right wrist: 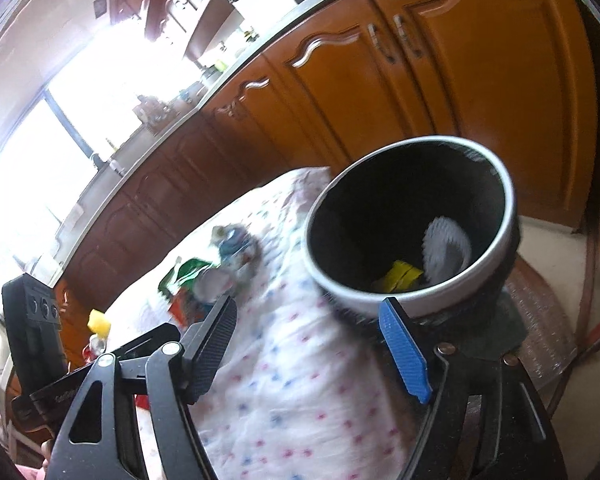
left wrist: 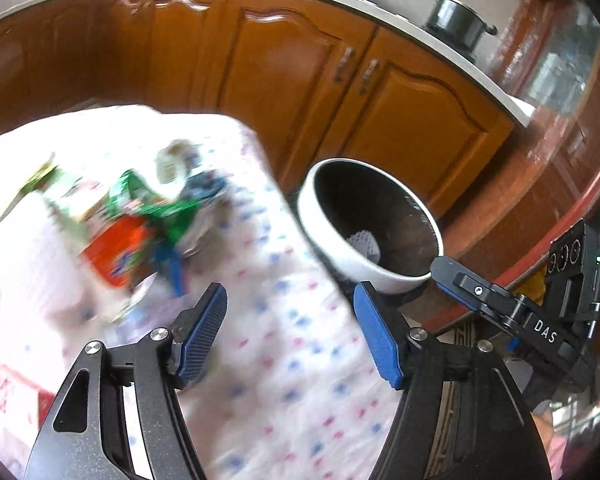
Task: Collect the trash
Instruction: 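Return both tools to the table above the milk carton and foil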
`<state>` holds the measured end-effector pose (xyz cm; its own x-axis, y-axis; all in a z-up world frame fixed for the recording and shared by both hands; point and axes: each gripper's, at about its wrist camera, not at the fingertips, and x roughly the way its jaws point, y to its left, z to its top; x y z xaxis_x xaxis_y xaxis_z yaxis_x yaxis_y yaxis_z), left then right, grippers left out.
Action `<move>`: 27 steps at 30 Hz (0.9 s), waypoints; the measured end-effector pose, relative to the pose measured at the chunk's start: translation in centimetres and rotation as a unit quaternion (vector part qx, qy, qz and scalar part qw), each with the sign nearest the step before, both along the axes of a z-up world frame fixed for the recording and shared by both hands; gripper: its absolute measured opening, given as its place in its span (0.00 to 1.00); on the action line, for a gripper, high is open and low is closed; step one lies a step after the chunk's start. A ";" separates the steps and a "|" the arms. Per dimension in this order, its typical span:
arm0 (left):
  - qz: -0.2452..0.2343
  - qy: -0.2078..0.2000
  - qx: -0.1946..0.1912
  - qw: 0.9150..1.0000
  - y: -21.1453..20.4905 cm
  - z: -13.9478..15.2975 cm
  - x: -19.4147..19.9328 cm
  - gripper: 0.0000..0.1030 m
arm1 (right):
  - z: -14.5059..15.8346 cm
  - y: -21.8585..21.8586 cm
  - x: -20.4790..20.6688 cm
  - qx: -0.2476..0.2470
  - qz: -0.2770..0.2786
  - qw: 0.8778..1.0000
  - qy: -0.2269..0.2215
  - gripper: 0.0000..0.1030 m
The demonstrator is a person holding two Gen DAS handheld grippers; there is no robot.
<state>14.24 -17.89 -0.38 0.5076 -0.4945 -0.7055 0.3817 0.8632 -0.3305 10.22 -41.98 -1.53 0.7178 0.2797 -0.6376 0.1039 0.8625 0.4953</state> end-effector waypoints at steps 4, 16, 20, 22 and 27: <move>0.030 0.005 -0.007 1.000 3.3 -0.3 -0.9 0.65 | -0.1 2.4 0.0 -0.001 0.022 1.000 0.001 0.74; 0.100 0.005 -0.012 0.995 11.3 -0.6 -4.4 0.66 | -0.9 8.7 -0.5 -0.006 0.081 0.997 0.009 0.74; 0.129 0.013 -0.012 0.991 13.6 -1.1 -5.4 0.68 | -1.3 10.2 -0.4 -0.006 0.097 0.995 0.011 0.74; 0.144 0.018 -0.015 0.989 14.8 -1.5 -5.7 0.69 | -1.5 10.9 -0.3 -0.005 0.106 0.994 0.014 0.74; 0.190 0.028 -0.014 0.981 17.7 -2.2 -6.6 0.71 | -2.0 12.5 0.1 -0.008 0.121 0.992 0.018 0.74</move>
<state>7.64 -0.18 -2.53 0.6196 -0.2976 -0.7263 0.0153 0.9297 -0.3680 10.30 -29.52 -3.51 0.6077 0.4308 -0.6672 -0.0904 0.8721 0.4809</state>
